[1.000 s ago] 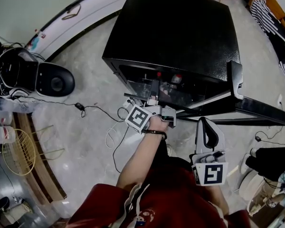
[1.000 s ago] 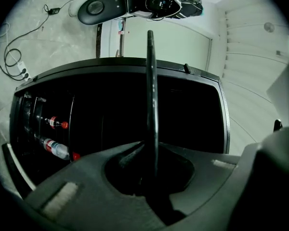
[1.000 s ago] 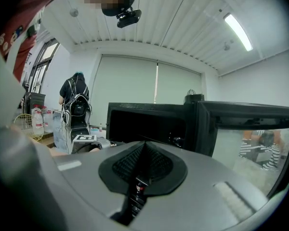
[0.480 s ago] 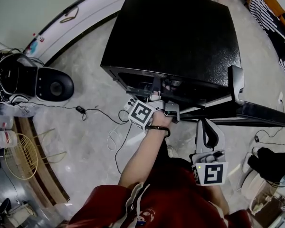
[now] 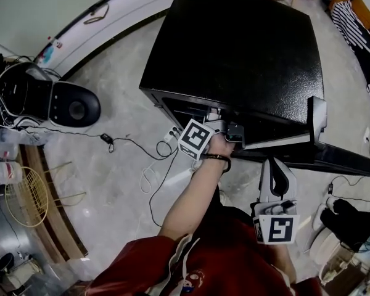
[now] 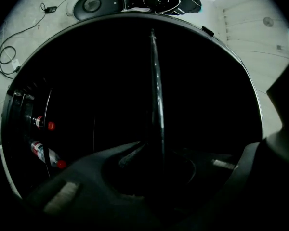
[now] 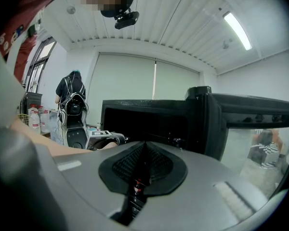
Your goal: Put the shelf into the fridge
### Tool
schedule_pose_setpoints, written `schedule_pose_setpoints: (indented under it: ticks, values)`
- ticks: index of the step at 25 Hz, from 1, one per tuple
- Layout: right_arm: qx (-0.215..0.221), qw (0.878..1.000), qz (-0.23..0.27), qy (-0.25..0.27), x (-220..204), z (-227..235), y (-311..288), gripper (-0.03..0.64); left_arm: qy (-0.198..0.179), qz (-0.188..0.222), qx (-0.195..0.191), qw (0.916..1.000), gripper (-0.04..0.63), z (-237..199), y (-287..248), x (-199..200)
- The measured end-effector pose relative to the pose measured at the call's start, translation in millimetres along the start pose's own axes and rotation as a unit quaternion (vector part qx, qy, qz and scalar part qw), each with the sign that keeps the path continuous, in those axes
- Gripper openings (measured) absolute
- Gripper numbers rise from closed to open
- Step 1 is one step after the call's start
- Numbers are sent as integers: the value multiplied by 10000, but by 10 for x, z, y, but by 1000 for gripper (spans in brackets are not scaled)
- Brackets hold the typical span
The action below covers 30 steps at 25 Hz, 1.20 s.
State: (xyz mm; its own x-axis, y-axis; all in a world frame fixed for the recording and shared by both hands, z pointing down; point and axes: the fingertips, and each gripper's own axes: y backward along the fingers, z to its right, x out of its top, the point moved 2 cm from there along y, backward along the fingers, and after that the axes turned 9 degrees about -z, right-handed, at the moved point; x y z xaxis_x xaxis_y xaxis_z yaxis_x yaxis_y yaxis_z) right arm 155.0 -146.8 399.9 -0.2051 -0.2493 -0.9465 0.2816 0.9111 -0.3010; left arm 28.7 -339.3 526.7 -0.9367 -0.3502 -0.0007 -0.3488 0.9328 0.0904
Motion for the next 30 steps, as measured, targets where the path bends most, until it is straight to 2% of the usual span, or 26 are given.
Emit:
schedule_pose_setpoints:
  ticks: [3,7,16,20,25,30]
  values:
    - [4,10000,-65,25,-19,-9,-24,0,2,8,-24,10000,27,11,-62,25]
    - [20,10000,-18,29,9,-3,-65,0,11,12,-132,9999,77,27,-179,45]
    - [32,9998,-172,10,-26,-5,-73,0,-83,-43,-367,9993,109,66,-254,30]
    - [50,10000,-76,6,9,-27,-53,0,-313,-138,-363,9988,166,71,-190,31]
    - [106,9999,-6,11,9,-27,24,0,-772,-259,-280,9963,258,95,-34,-1]
    - [166,9999,24,34,6,-58,160,0,-1289,-375,-54,9909,303,108,205,-36]
